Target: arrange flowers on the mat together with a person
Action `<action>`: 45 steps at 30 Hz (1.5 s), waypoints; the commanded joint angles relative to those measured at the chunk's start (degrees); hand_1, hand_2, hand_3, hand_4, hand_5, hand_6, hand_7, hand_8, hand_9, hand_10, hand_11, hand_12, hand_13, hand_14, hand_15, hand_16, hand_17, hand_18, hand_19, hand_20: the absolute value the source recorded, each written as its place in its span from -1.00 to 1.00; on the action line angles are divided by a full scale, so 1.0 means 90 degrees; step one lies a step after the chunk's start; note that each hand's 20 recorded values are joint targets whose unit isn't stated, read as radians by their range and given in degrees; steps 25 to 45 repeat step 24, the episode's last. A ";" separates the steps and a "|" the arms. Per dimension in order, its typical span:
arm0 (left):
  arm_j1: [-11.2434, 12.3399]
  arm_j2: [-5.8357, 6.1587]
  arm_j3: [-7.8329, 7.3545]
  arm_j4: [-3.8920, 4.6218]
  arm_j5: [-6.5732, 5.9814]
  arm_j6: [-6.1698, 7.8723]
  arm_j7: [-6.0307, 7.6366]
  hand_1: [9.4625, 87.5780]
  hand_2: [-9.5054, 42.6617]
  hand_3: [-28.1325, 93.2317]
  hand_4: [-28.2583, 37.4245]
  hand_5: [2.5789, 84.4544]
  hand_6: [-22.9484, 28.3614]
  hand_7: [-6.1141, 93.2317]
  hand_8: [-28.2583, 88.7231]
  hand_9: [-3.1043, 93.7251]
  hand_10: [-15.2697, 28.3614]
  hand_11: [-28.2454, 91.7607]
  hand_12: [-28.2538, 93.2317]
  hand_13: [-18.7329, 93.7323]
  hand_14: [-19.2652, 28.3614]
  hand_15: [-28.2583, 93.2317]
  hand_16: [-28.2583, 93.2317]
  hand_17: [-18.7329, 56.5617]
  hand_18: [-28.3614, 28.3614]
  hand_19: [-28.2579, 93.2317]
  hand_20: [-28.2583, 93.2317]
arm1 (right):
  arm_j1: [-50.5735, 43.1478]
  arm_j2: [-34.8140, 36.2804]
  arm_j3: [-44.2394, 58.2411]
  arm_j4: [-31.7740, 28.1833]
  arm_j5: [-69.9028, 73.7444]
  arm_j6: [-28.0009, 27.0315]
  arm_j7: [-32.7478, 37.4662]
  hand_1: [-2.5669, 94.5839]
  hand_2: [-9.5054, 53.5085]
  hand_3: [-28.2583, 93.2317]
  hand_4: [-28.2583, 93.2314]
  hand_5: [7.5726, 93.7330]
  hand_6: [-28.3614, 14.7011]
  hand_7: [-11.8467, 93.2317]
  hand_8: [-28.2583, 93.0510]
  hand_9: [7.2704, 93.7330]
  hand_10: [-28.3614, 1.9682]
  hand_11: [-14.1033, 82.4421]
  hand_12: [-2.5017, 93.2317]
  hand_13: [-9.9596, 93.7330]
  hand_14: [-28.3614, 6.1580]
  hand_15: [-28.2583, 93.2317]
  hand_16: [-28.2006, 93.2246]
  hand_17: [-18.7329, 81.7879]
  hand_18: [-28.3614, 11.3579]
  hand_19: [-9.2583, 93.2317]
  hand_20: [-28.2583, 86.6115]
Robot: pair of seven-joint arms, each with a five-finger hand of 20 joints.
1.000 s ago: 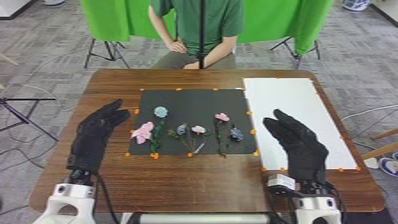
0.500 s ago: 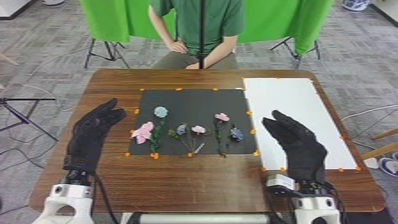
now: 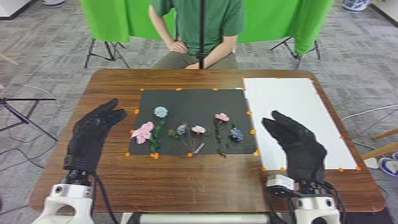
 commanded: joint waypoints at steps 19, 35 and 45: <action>0.0075 0.0005 0.0019 -0.0015 -0.0025 0.0048 -0.0012 -0.52 -1.00 0.49 -0.72 0.01 -0.01 -0.61 -0.62 -0.02 0.28 -0.22 -0.27 -0.07 0.51 -0.32 -0.45 -0.41 0.43 -0.45 -0.27 | -0.0063 -0.0059 -0.0007 -0.0031 -0.0050 -0.0074 -0.0019 -0.79 -0.64 0.81 -0.83 0.19 0.36 -0.53 -0.71 0.22 -0.09 -0.55 -0.70 -0.03 -0.07 -0.31 -0.32 -0.14 -0.13 -0.80 0.05; 0.0050 0.0015 0.0025 -0.0010 -0.0012 0.0029 -0.0013 -0.52 -1.00 0.48 -0.73 0.01 -0.01 -0.61 -0.62 -0.02 0.28 -0.22 -0.27 -0.07 0.51 -0.32 -0.45 -0.41 0.43 -0.45 -0.27 | -0.0052 -0.0041 -0.0020 -0.0025 -0.0057 -0.0080 -0.0014 -0.79 -0.64 0.81 -0.83 0.19 0.36 -0.53 -0.71 0.22 -0.09 -0.55 -0.70 -0.03 -0.07 -0.32 -0.32 -0.14 -0.13 -0.80 0.05; 0.0050 0.0015 0.0025 -0.0010 -0.0012 0.0029 -0.0013 -0.52 -1.00 0.48 -0.73 0.01 -0.01 -0.61 -0.62 -0.02 0.28 -0.22 -0.27 -0.07 0.51 -0.32 -0.45 -0.41 0.43 -0.45 -0.27 | -0.0052 -0.0041 -0.0020 -0.0025 -0.0057 -0.0080 -0.0014 -0.79 -0.64 0.81 -0.83 0.19 0.36 -0.53 -0.71 0.22 -0.09 -0.55 -0.70 -0.03 -0.07 -0.32 -0.32 -0.14 -0.13 -0.80 0.05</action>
